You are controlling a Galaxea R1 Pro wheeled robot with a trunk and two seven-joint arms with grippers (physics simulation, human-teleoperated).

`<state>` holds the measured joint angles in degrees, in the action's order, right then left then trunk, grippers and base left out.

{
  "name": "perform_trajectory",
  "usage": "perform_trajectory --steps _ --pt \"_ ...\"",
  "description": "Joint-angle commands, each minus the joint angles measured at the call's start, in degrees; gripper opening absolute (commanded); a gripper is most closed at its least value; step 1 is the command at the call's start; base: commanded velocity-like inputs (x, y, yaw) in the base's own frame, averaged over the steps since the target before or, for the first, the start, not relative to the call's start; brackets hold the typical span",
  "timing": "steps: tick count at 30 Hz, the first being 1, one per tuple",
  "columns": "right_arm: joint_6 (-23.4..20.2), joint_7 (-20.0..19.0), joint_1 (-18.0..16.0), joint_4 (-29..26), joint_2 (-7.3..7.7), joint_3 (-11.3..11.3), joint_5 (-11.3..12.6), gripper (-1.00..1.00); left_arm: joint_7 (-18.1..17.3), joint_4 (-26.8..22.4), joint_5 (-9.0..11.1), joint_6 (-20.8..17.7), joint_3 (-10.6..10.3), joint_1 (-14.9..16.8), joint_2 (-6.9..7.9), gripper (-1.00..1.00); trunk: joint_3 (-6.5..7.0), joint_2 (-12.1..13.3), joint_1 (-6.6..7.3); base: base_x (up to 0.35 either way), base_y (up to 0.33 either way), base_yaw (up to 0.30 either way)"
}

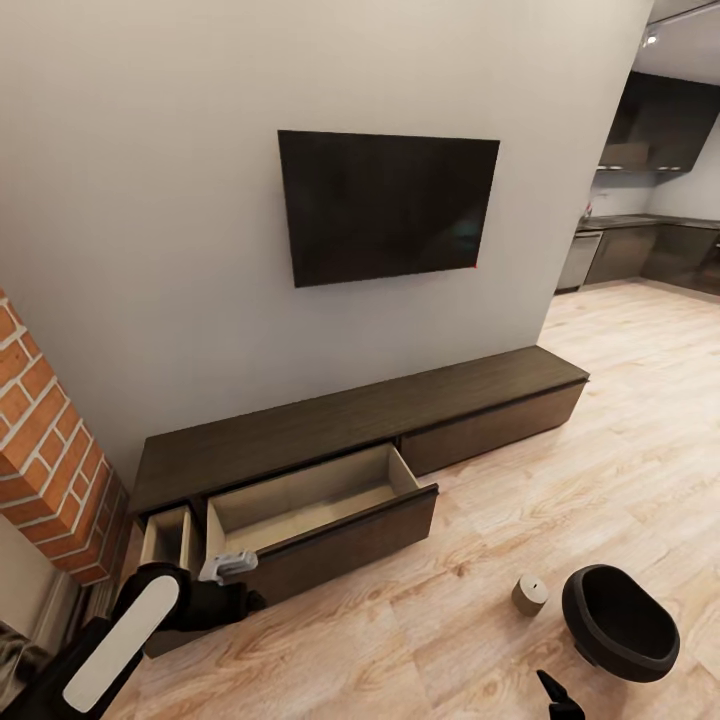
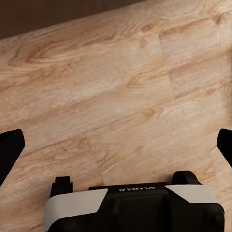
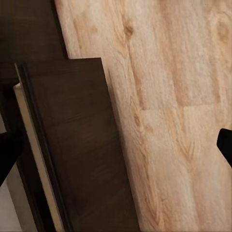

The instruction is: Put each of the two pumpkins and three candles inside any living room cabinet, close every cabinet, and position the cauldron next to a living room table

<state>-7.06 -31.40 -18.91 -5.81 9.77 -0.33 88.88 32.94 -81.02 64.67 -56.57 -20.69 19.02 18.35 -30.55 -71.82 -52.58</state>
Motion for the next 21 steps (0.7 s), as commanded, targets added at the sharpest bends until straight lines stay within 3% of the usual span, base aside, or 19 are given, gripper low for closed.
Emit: perform_trajectory --steps 1,3,4,9,12,16,21 --pt "-0.49 0.07 -0.02 0.01 0.02 0.14 0.40 1.00 0.64 -0.04 0.38 0.00 -0.12 0.05 0.00 1.00 -0.06 -0.03 0.00 0.000 0.000 0.000" --pt "-0.55 0.90 -0.04 -0.04 0.10 0.50 0.05 1.00 0.75 -0.01 -0.87 0.03 -0.14 0.06 -0.31 1.00 -0.06 -0.03 0.00 0.000 0.000 0.000" --pt "-0.65 2.83 -0.05 -0.02 0.16 1.19 -0.77 1.00 0.80 0.15 -2.44 0.04 -0.14 0.06 -0.96 1.00 -0.06 -0.03 0.00 0.000 0.000 0.000" --pt "-0.65 19.60 -0.07 -0.71 -0.03 6.60 -8.59 1.00 0.82 3.62 -14.77 0.13 -0.11 0.06 -6.13 1.00 -0.06 -0.03 0.00 0.000 0.000 0.000" --pt "-0.17 25.54 -0.08 -2.10 -0.27 8.02 -12.17 1.00 0.75 4.63 -19.58 0.14 -0.07 0.06 -8.29 1.00 -0.06 -0.03 0.00 0.000 0.000 0.000" --pt "1.33 27.77 -0.06 -3.97 -0.29 8.66 -15.51 1.00 0.73 4.92 -21.12 0.16 -0.06 0.06 -8.95 1.00 -0.06 -0.03 0.00 0.000 0.000 0.000" --pt "8.09 27.96 -0.04 -4.49 -0.35 8.90 -18.41 1.00 0.40 4.98 -21.61 0.16 -0.01 0.06 -9.11 1.00 -0.06 -0.03 0.00 0.000 0.000 0.000"
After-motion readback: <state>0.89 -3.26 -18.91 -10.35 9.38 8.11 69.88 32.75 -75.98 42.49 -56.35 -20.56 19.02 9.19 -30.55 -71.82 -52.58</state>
